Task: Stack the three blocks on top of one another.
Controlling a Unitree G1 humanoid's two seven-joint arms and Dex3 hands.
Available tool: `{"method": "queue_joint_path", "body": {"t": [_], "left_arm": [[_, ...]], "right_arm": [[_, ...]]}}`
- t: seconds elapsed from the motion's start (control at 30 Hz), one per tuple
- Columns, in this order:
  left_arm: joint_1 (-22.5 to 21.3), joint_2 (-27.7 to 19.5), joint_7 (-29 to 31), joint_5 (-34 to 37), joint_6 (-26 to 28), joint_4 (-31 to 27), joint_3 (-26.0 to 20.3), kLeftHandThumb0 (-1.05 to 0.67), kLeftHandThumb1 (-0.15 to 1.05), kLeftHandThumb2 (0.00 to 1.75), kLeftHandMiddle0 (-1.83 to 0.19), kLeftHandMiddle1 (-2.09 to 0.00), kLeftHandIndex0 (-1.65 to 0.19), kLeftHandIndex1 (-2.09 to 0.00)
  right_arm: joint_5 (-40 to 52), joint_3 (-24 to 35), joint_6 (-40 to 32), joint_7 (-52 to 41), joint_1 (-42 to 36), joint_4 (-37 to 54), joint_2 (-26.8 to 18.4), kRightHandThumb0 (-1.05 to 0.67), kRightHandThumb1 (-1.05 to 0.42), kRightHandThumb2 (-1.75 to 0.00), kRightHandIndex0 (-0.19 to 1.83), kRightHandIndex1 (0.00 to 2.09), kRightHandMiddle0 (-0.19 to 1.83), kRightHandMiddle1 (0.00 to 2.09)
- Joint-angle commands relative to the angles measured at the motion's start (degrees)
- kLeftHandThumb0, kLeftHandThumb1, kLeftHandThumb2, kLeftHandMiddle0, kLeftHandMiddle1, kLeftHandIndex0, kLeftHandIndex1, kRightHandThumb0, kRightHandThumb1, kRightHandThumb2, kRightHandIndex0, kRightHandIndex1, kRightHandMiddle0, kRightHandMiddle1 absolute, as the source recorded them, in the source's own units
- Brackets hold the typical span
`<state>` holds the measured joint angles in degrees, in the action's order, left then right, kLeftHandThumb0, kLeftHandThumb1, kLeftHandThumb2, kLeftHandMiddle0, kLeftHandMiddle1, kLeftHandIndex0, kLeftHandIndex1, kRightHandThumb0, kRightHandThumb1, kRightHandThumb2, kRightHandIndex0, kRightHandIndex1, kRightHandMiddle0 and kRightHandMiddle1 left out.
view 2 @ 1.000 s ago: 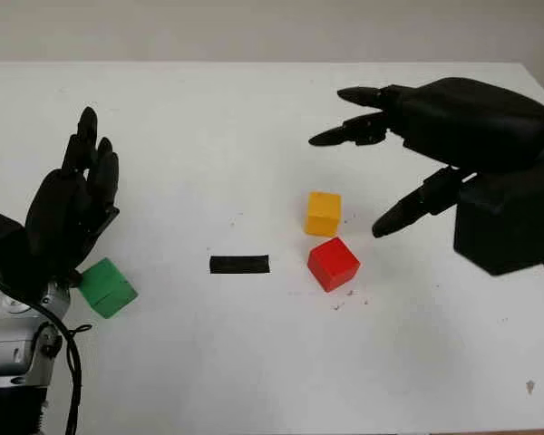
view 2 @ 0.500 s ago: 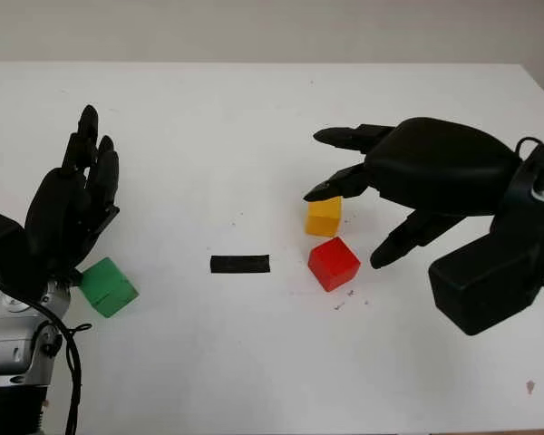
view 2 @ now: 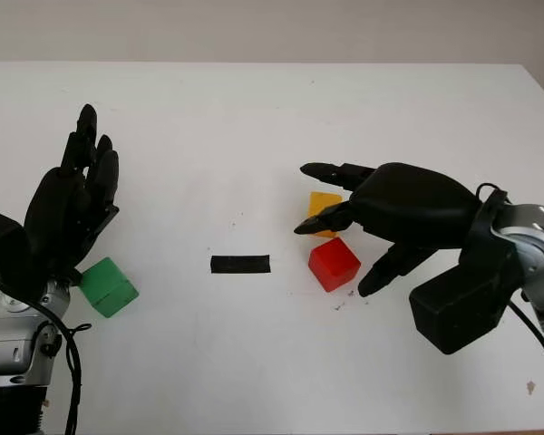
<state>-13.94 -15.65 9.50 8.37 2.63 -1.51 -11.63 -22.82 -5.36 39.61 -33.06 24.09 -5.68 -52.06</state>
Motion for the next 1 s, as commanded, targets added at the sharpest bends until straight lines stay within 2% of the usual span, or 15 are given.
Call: {"method": "queue_joint_path", "body": {"t": [0.0, 0.2, 0.53, 0.97], "left_arm": [[-0.75, -0.41, -0.18, -0.28, -0.09, -0.93, -0.04, -0.71, 1.05, 0.55, 0.19, 0.00, 0.19, 0.00], [-0.70, -0.46, -0.06, -0.35, -0.37, -0.63, -0.18, -0.72, 1.05, 0.54, 0.19, 0.00, 0.19, 0.00], [-0.48, -0.27, -0.16, -0.19, 0.01, -1.28, -0.35, -0.71, 1.05, 0.53, 0.19, 0.00, 0.19, 0.00], [-0.23, -0.36, -0.17, -0.57, 0.29, -1.29, -0.18, -0.72, 1.05, 0.52, 0.19, 0.00, 0.19, 0.00]], "right_arm": [[0.38, 0.14, -0.27, -0.22, -1.03, 1.02, -0.77, -0.76, -0.72, -0.05, 0.01, 0.03, 0.62, 0.06], [-0.69, 0.20, 0.77, 0.96, -1.58, 0.29, -0.49, -0.73, -0.72, -0.05, 0.01, 0.04, 0.66, 0.07], [-4.71, -0.20, 4.90, 7.75, -1.06, -3.41, 0.45, -0.64, -0.71, -0.05, 0.13, 0.09, 0.86, 0.14], [-9.27, -1.01, 6.20, 13.45, -0.51, -5.78, 1.33, -0.57, -0.69, -0.05, 0.17, 0.07, 0.87, 0.11]]}}
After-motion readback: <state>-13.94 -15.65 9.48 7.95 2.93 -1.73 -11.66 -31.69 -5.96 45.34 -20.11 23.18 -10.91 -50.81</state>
